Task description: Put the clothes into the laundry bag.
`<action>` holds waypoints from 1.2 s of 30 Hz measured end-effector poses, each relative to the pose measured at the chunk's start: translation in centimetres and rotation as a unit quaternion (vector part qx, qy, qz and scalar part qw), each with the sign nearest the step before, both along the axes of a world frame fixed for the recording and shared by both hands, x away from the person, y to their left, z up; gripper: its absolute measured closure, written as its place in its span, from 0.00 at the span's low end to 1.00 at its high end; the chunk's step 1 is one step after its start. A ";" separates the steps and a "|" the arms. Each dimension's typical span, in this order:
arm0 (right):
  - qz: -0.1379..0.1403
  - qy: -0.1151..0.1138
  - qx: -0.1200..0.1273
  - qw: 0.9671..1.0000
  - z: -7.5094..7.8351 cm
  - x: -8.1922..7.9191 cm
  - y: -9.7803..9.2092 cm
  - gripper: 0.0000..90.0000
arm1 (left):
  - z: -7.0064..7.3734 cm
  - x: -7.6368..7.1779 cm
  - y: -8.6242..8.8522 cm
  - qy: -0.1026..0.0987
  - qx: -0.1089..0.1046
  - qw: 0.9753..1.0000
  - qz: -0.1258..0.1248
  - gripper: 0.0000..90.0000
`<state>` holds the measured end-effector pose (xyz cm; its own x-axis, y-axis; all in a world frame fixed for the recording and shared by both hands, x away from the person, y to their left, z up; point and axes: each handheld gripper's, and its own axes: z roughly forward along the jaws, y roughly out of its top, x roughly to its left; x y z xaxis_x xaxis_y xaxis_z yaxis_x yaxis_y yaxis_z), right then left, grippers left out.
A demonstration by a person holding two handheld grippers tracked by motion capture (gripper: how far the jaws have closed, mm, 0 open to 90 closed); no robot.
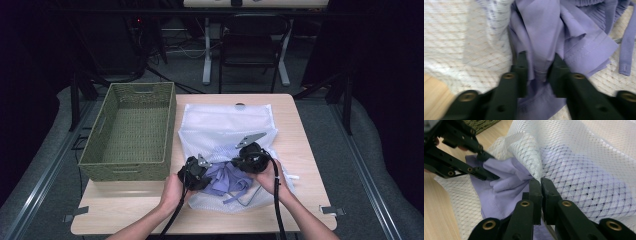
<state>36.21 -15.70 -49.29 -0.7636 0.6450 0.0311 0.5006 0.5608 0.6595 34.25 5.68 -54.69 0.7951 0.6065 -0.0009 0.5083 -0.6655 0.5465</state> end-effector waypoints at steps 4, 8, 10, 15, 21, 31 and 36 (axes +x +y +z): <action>-0.001 0.001 0.001 1.000 0.0 0.0 0.0 0.97 | -0.1 0.0 -0.4 0.004 -0.008 1.000 -0.013 0.96; 0.002 0.001 0.003 1.000 0.2 -0.1 0.1 0.97 | 0.1 0.2 -1.1 0.001 -0.032 0.999 -0.010 0.96; 0.003 -0.003 0.006 1.000 0.5 -0.2 0.2 0.97 | 0.7 0.9 -1.7 -0.010 -0.054 0.998 0.000 0.96; 0.001 -0.008 0.019 1.000 1.3 -0.3 0.1 0.98 | 1.3 1.9 -2.6 -0.028 -0.077 0.997 0.015 0.96; -0.004 0.000 0.023 1.000 1.1 -0.2 -0.2 0.97 | 0.2 3.0 -3.9 -0.037 -0.082 0.995 0.036 0.96; -0.006 0.011 0.013 1.000 0.2 0.0 -0.4 0.97 | 0.3 2.7 -3.0 -0.009 -0.064 0.998 0.008 0.68; -0.009 0.010 0.016 1.000 0.3 -0.1 -0.6 0.97 | 2.2 1.2 -2.3 -0.020 -0.062 0.998 -0.005 0.43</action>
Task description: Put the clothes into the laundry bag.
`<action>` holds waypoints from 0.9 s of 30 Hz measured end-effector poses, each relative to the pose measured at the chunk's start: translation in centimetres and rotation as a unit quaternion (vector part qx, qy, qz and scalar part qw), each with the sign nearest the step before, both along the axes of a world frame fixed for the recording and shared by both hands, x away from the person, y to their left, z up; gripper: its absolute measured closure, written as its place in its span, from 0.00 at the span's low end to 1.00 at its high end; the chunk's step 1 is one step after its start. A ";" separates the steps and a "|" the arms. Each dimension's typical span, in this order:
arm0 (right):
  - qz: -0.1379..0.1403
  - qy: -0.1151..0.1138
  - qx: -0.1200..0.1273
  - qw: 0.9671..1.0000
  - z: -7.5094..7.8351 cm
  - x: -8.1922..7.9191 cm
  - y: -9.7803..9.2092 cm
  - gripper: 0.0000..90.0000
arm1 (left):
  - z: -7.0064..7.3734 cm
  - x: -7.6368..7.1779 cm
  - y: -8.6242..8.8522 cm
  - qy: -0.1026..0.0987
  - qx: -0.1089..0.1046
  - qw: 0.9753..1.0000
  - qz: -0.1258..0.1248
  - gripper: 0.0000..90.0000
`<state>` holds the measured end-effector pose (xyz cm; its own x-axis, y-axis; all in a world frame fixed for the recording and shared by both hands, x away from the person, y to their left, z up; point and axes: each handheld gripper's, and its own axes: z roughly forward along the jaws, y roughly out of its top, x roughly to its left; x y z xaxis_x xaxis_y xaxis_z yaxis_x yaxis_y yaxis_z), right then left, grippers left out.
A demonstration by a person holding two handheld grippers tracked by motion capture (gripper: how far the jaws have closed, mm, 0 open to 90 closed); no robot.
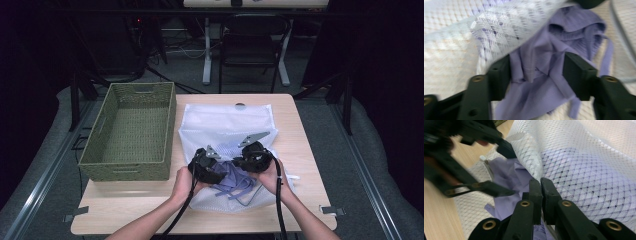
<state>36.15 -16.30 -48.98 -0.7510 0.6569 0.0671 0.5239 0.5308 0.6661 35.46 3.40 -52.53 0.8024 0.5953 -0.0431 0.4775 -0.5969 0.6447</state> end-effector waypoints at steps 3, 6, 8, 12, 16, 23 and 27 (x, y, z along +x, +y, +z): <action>0.000 -0.001 0.000 1.000 0.0 0.0 -0.1 0.97 | 0.8 -0.9 0.2 -0.005 -0.001 1.000 -0.013 0.35; -0.001 -0.001 -0.001 1.000 0.0 0.0 0.0 0.97 | 1.1 -1.4 0.1 -0.005 -0.001 1.000 -0.021 0.32; 0.000 0.000 -0.001 1.000 0.0 0.0 0.0 0.97 | 1.0 -1.8 -0.3 -0.005 -0.001 1.000 -0.028 0.29; -0.003 0.003 -0.001 1.000 -0.1 0.1 -0.2 0.97 | -0.3 -2.0 -1.2 0.010 0.014 0.999 -0.041 0.25; -0.003 0.003 -0.002 1.000 -0.2 0.2 -0.2 0.98 | -1.3 -2.1 -1.9 0.016 0.031 0.998 -0.049 0.27; -0.001 0.008 -0.004 1.000 -0.5 0.3 -0.2 0.97 | -2.3 -2.1 -2.8 0.029 0.040 0.997 -0.061 0.26; -0.001 0.006 -0.004 1.000 -0.5 0.3 -0.2 0.97 | -2.6 -2.1 -3.0 0.029 0.046 0.997 -0.061 0.29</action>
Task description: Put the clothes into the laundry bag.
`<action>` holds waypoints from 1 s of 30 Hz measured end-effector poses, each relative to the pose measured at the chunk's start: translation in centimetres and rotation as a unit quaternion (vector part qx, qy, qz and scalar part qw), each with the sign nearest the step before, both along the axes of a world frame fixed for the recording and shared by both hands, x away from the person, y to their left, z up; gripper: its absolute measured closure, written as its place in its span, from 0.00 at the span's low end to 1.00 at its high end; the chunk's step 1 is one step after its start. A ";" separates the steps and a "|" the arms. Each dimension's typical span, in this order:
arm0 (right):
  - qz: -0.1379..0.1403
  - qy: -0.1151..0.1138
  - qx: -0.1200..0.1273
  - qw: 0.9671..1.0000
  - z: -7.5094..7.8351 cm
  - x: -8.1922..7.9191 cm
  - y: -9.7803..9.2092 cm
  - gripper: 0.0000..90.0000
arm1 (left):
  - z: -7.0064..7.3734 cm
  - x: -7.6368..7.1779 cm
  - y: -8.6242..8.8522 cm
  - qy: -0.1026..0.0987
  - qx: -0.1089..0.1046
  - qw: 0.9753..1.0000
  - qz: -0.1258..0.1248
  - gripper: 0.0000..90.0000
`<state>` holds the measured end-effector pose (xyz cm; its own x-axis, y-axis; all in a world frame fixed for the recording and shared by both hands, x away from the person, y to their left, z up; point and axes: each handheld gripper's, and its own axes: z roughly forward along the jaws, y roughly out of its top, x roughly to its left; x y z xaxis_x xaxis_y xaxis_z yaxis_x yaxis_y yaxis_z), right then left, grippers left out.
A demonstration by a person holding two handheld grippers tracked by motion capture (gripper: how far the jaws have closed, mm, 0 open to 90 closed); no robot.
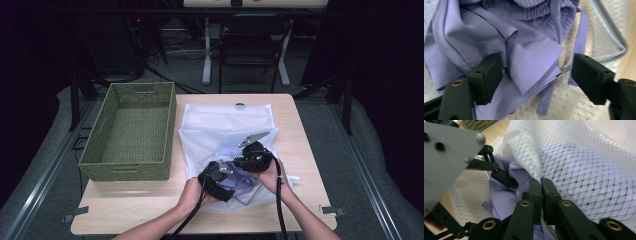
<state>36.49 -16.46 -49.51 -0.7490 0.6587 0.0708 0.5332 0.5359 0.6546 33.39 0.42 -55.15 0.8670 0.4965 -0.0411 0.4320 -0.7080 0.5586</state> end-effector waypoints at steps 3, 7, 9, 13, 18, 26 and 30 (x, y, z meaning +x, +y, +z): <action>0.001 0.002 0.000 1.000 -0.1 0.0 0.0 0.97 | -0.3 0.0 -0.2 -0.009 0.008 1.000 0.006 0.37; 0.001 0.004 -0.002 1.000 -0.1 0.0 0.0 0.97 | -0.8 0.4 -0.4 -0.017 0.016 1.000 0.003 0.57; 0.002 0.004 -0.001 1.000 -0.1 0.0 0.0 0.97 | -0.9 0.5 -0.5 -0.019 0.015 1.000 0.002 0.62; 0.002 0.008 -0.002 1.000 -0.1 0.0 0.1 0.97 | -0.9 0.7 -0.6 -0.019 0.009 1.000 -0.004 0.74; 0.002 0.009 0.000 1.000 -0.1 0.0 0.1 0.98 | -1.0 0.9 -0.3 -0.034 0.001 0.999 0.002 0.96; -0.002 0.004 0.025 1.000 0.8 0.0 -0.3 0.98 | -0.3 3.0 -0.1 -0.078 -0.031 0.994 0.066 0.96; -0.003 0.008 0.029 1.000 0.9 0.0 -0.5 0.98 | -1.1 3.6 -0.3 -0.074 -0.024 0.994 0.079 0.95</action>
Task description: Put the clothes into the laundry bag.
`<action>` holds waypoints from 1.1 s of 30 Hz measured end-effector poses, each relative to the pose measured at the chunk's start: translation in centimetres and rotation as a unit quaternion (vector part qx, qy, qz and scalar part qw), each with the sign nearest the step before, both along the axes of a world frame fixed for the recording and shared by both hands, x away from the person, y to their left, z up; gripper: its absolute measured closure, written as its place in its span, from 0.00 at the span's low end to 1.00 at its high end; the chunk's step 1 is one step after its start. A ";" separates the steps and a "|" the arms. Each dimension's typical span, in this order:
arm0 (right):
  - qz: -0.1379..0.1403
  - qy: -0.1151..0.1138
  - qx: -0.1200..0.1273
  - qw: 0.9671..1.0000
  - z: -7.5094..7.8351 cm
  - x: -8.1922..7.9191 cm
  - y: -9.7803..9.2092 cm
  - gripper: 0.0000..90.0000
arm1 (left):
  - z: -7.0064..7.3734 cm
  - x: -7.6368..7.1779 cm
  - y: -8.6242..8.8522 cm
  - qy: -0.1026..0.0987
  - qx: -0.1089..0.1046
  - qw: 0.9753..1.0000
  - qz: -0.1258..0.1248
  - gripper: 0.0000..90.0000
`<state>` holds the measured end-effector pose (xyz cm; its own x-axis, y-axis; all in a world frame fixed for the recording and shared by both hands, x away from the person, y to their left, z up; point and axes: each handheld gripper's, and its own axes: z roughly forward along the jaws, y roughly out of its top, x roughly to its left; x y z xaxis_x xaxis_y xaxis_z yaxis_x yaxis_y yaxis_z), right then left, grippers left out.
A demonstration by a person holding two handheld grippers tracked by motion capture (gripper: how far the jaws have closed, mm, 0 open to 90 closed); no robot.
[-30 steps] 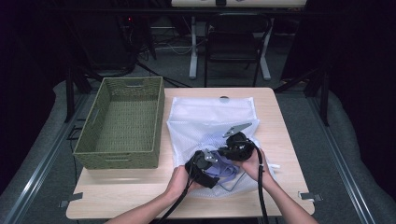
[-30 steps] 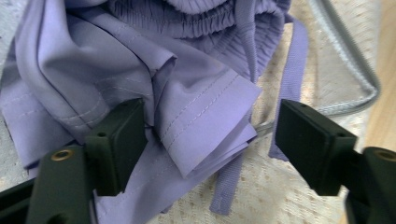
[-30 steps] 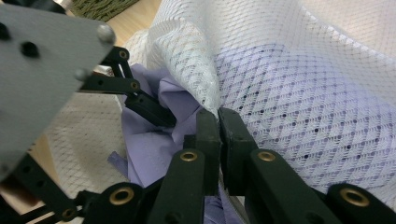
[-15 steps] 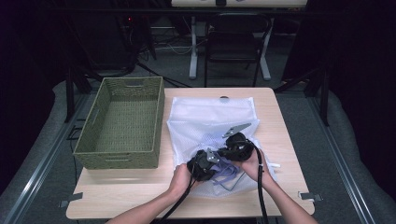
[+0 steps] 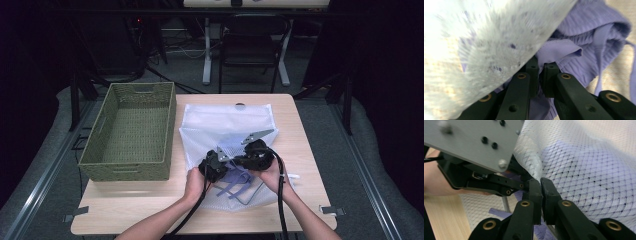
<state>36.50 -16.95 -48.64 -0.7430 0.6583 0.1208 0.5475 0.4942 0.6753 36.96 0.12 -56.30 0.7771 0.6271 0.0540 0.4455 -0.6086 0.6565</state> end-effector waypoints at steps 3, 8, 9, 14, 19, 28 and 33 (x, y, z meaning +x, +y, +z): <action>-0.001 0.005 -0.001 1.000 -0.2 0.1 0.0 0.98 | -0.2 0.1 0.0 0.007 0.001 1.000 -0.002 0.93; -0.005 0.012 -0.008 1.000 -0.8 0.3 -0.2 0.98 | 0.5 -0.4 0.2 0.028 -0.006 0.999 -0.016 0.65; -0.006 0.011 -0.008 1.000 -0.8 0.3 -0.2 0.98 | 0.8 -0.8 0.3 0.030 -0.008 0.999 -0.019 0.61; -0.007 0.007 -0.003 1.000 -0.6 0.3 -0.4 0.98 | 2.1 -2.1 0.3 0.025 -0.018 0.999 -0.039 0.45; -0.007 0.011 -0.005 1.000 -0.7 0.3 -0.3 0.98 | 1.1 -2.4 -0.9 0.048 -0.009 0.997 -0.064 0.47; -0.005 0.020 -0.006 1.000 -1.2 0.5 -0.2 0.98 | -0.2 -1.7 -1.2 0.033 -0.001 0.997 -0.077 0.82; -0.006 0.021 -0.004 1.000 -1.1 0.4 -0.1 0.98 | -0.4 -1.6 -1.1 0.021 -0.004 0.997 -0.070 0.96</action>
